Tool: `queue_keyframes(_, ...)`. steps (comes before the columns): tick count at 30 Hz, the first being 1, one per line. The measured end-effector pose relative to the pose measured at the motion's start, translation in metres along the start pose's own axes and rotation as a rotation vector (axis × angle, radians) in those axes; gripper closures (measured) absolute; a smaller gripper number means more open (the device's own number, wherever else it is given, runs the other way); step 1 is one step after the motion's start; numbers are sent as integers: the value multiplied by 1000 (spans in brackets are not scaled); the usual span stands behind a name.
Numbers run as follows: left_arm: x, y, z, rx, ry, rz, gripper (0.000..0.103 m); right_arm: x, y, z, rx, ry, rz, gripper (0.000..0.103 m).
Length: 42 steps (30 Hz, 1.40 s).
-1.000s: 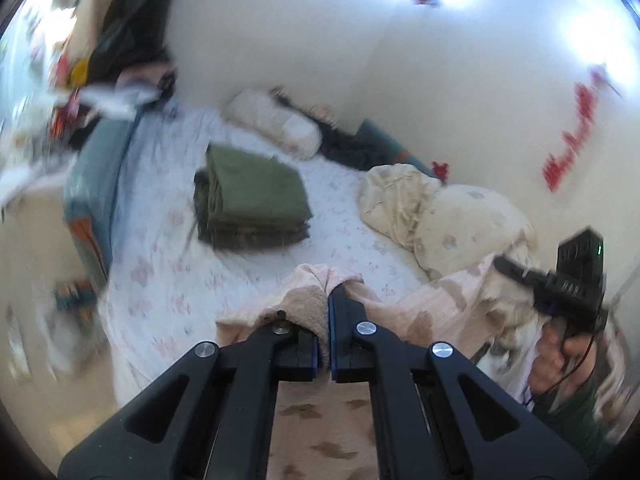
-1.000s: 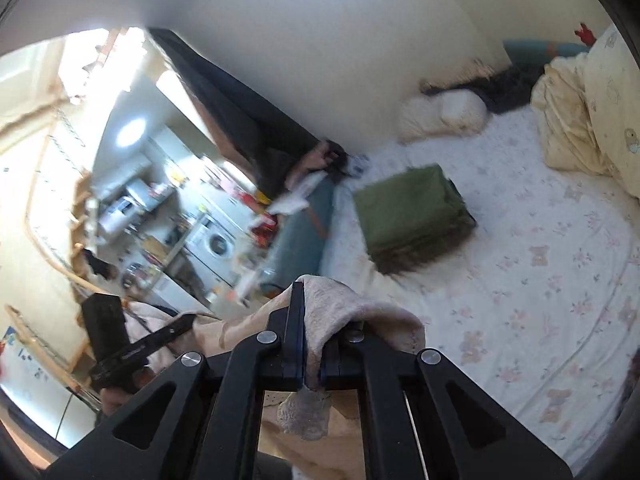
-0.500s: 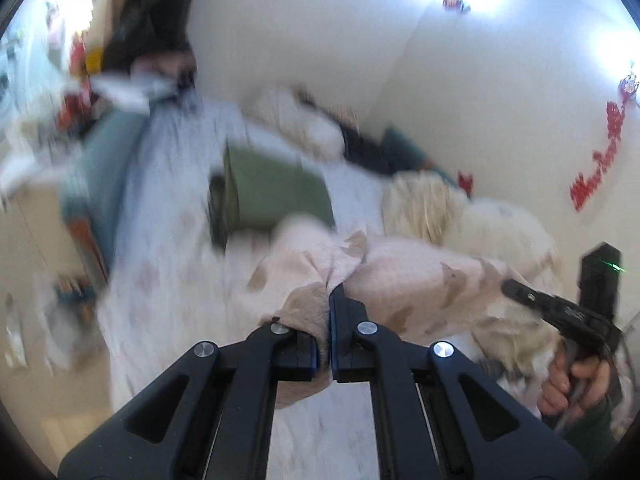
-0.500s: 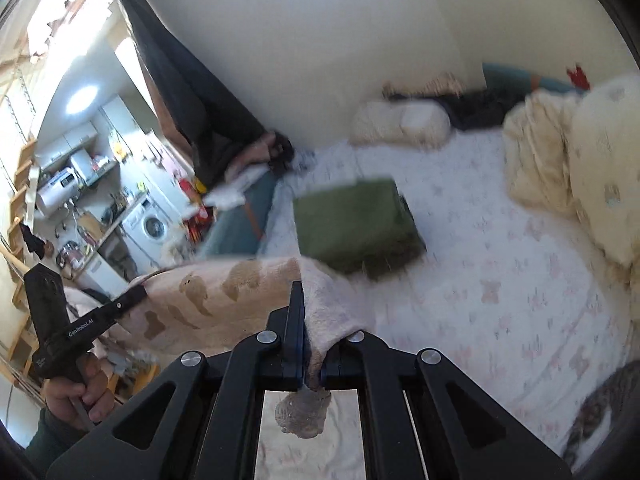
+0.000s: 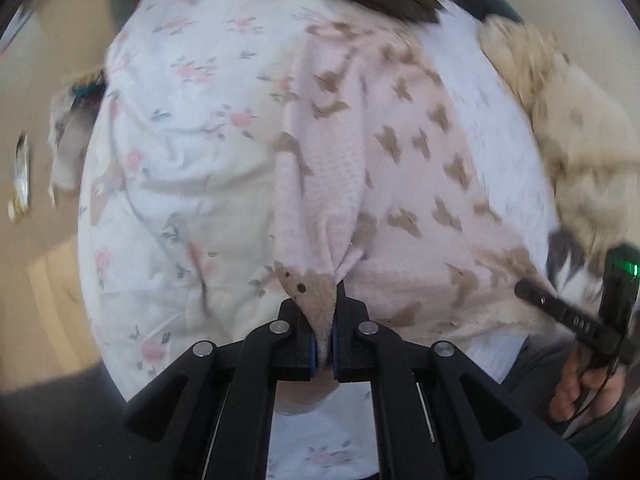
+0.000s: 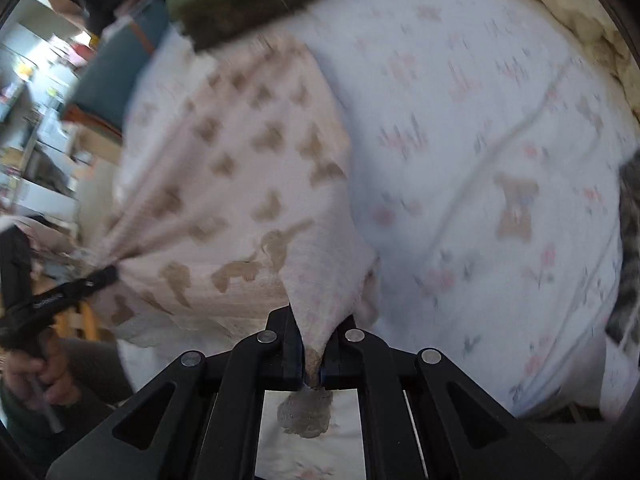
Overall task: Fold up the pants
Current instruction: 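Open both tools and release the hems onto the pants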
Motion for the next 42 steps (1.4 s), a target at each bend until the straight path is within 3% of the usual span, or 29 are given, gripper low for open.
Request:
queue_keyframes(4,11,6,1,3,-5,-14,100,20,-9,-13,27,-3,37,98)
queue_keyframes(7,10,18,8,62,60,-25,99,21,3,-19,-33,-42,36,98)
queue_keyframes(10,6,13,19,37,98,-4,98,20,1,-24,-64,-81,83,97)
queue_keyframes(12,13,-1,25,-27,91,78,94,24,-13,-37,-1,-114,139,92)
queue_keyframes(13,19,-7,29,-74,80,112,90,25,-22,-48,74,-120,154,90)
queue_keyframes(14,21,-9,35,-127,77,119,83,24,-27,-53,140,-99,145,79)
queue_keyframes(15,22,-7,43,-191,78,106,71,24,-32,-56,209,-61,128,61)
queue_keyframes(16,19,-2,51,-260,84,79,69,24,-35,-57,277,-14,115,56)
queue_keyframes(18,4,16,56,-313,103,-23,65,20,-35,-50,360,75,79,54)
queue_keyframes(20,-10,27,46,-294,87,-105,55,4,-16,-43,415,101,-53,52)
queue_keyframes(22,-16,23,24,-228,26,-138,53,-12,6,-29,383,100,-193,48)
queue_keyframes(24,-13,4,-7,-169,-66,-114,53,-21,12,-6,275,130,-242,48)
queue_keyframes(26,-6,-20,-32,-136,-137,-65,53,-15,-9,16,164,172,-152,48)
queue_keyframes(28,3,-43,-45,-122,-167,-23,53,5,-46,21,83,138,43,51)
queue_keyframes(30,22,-68,-40,-167,-181,73,53,25,-73,-3,153,57,166,51)
queue_keyframes(32,50,-86,-24,-234,-210,216,50,32,-82,-29,246,26,207,52)
queue_keyframes(34,54,-79,-19,-269,-236,211,49,29,-71,-42,271,-19,185,52)
queue_keyframes(37,55,-67,-4,-277,-168,229,49,27,-56,-59,340,-58,151,52)
queue_keyframes(40,41,-54,3,-258,-82,193,49,18,-43,-42,206,-87,130,51)
queue_keyframes(42,21,-43,5,-205,-9,137,40,4,-29,-24,105,-80,79,49)
Point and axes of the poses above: each gripper's, at about its wrist camera, not at the fingertips, and y roughly against the way its jaws point, z to its left, x to its underside, the point moved 10 cm from there along -y, roughly the way its jaws point, and after that the axes turned 11 degrees about -y, right-handed, at the moved point
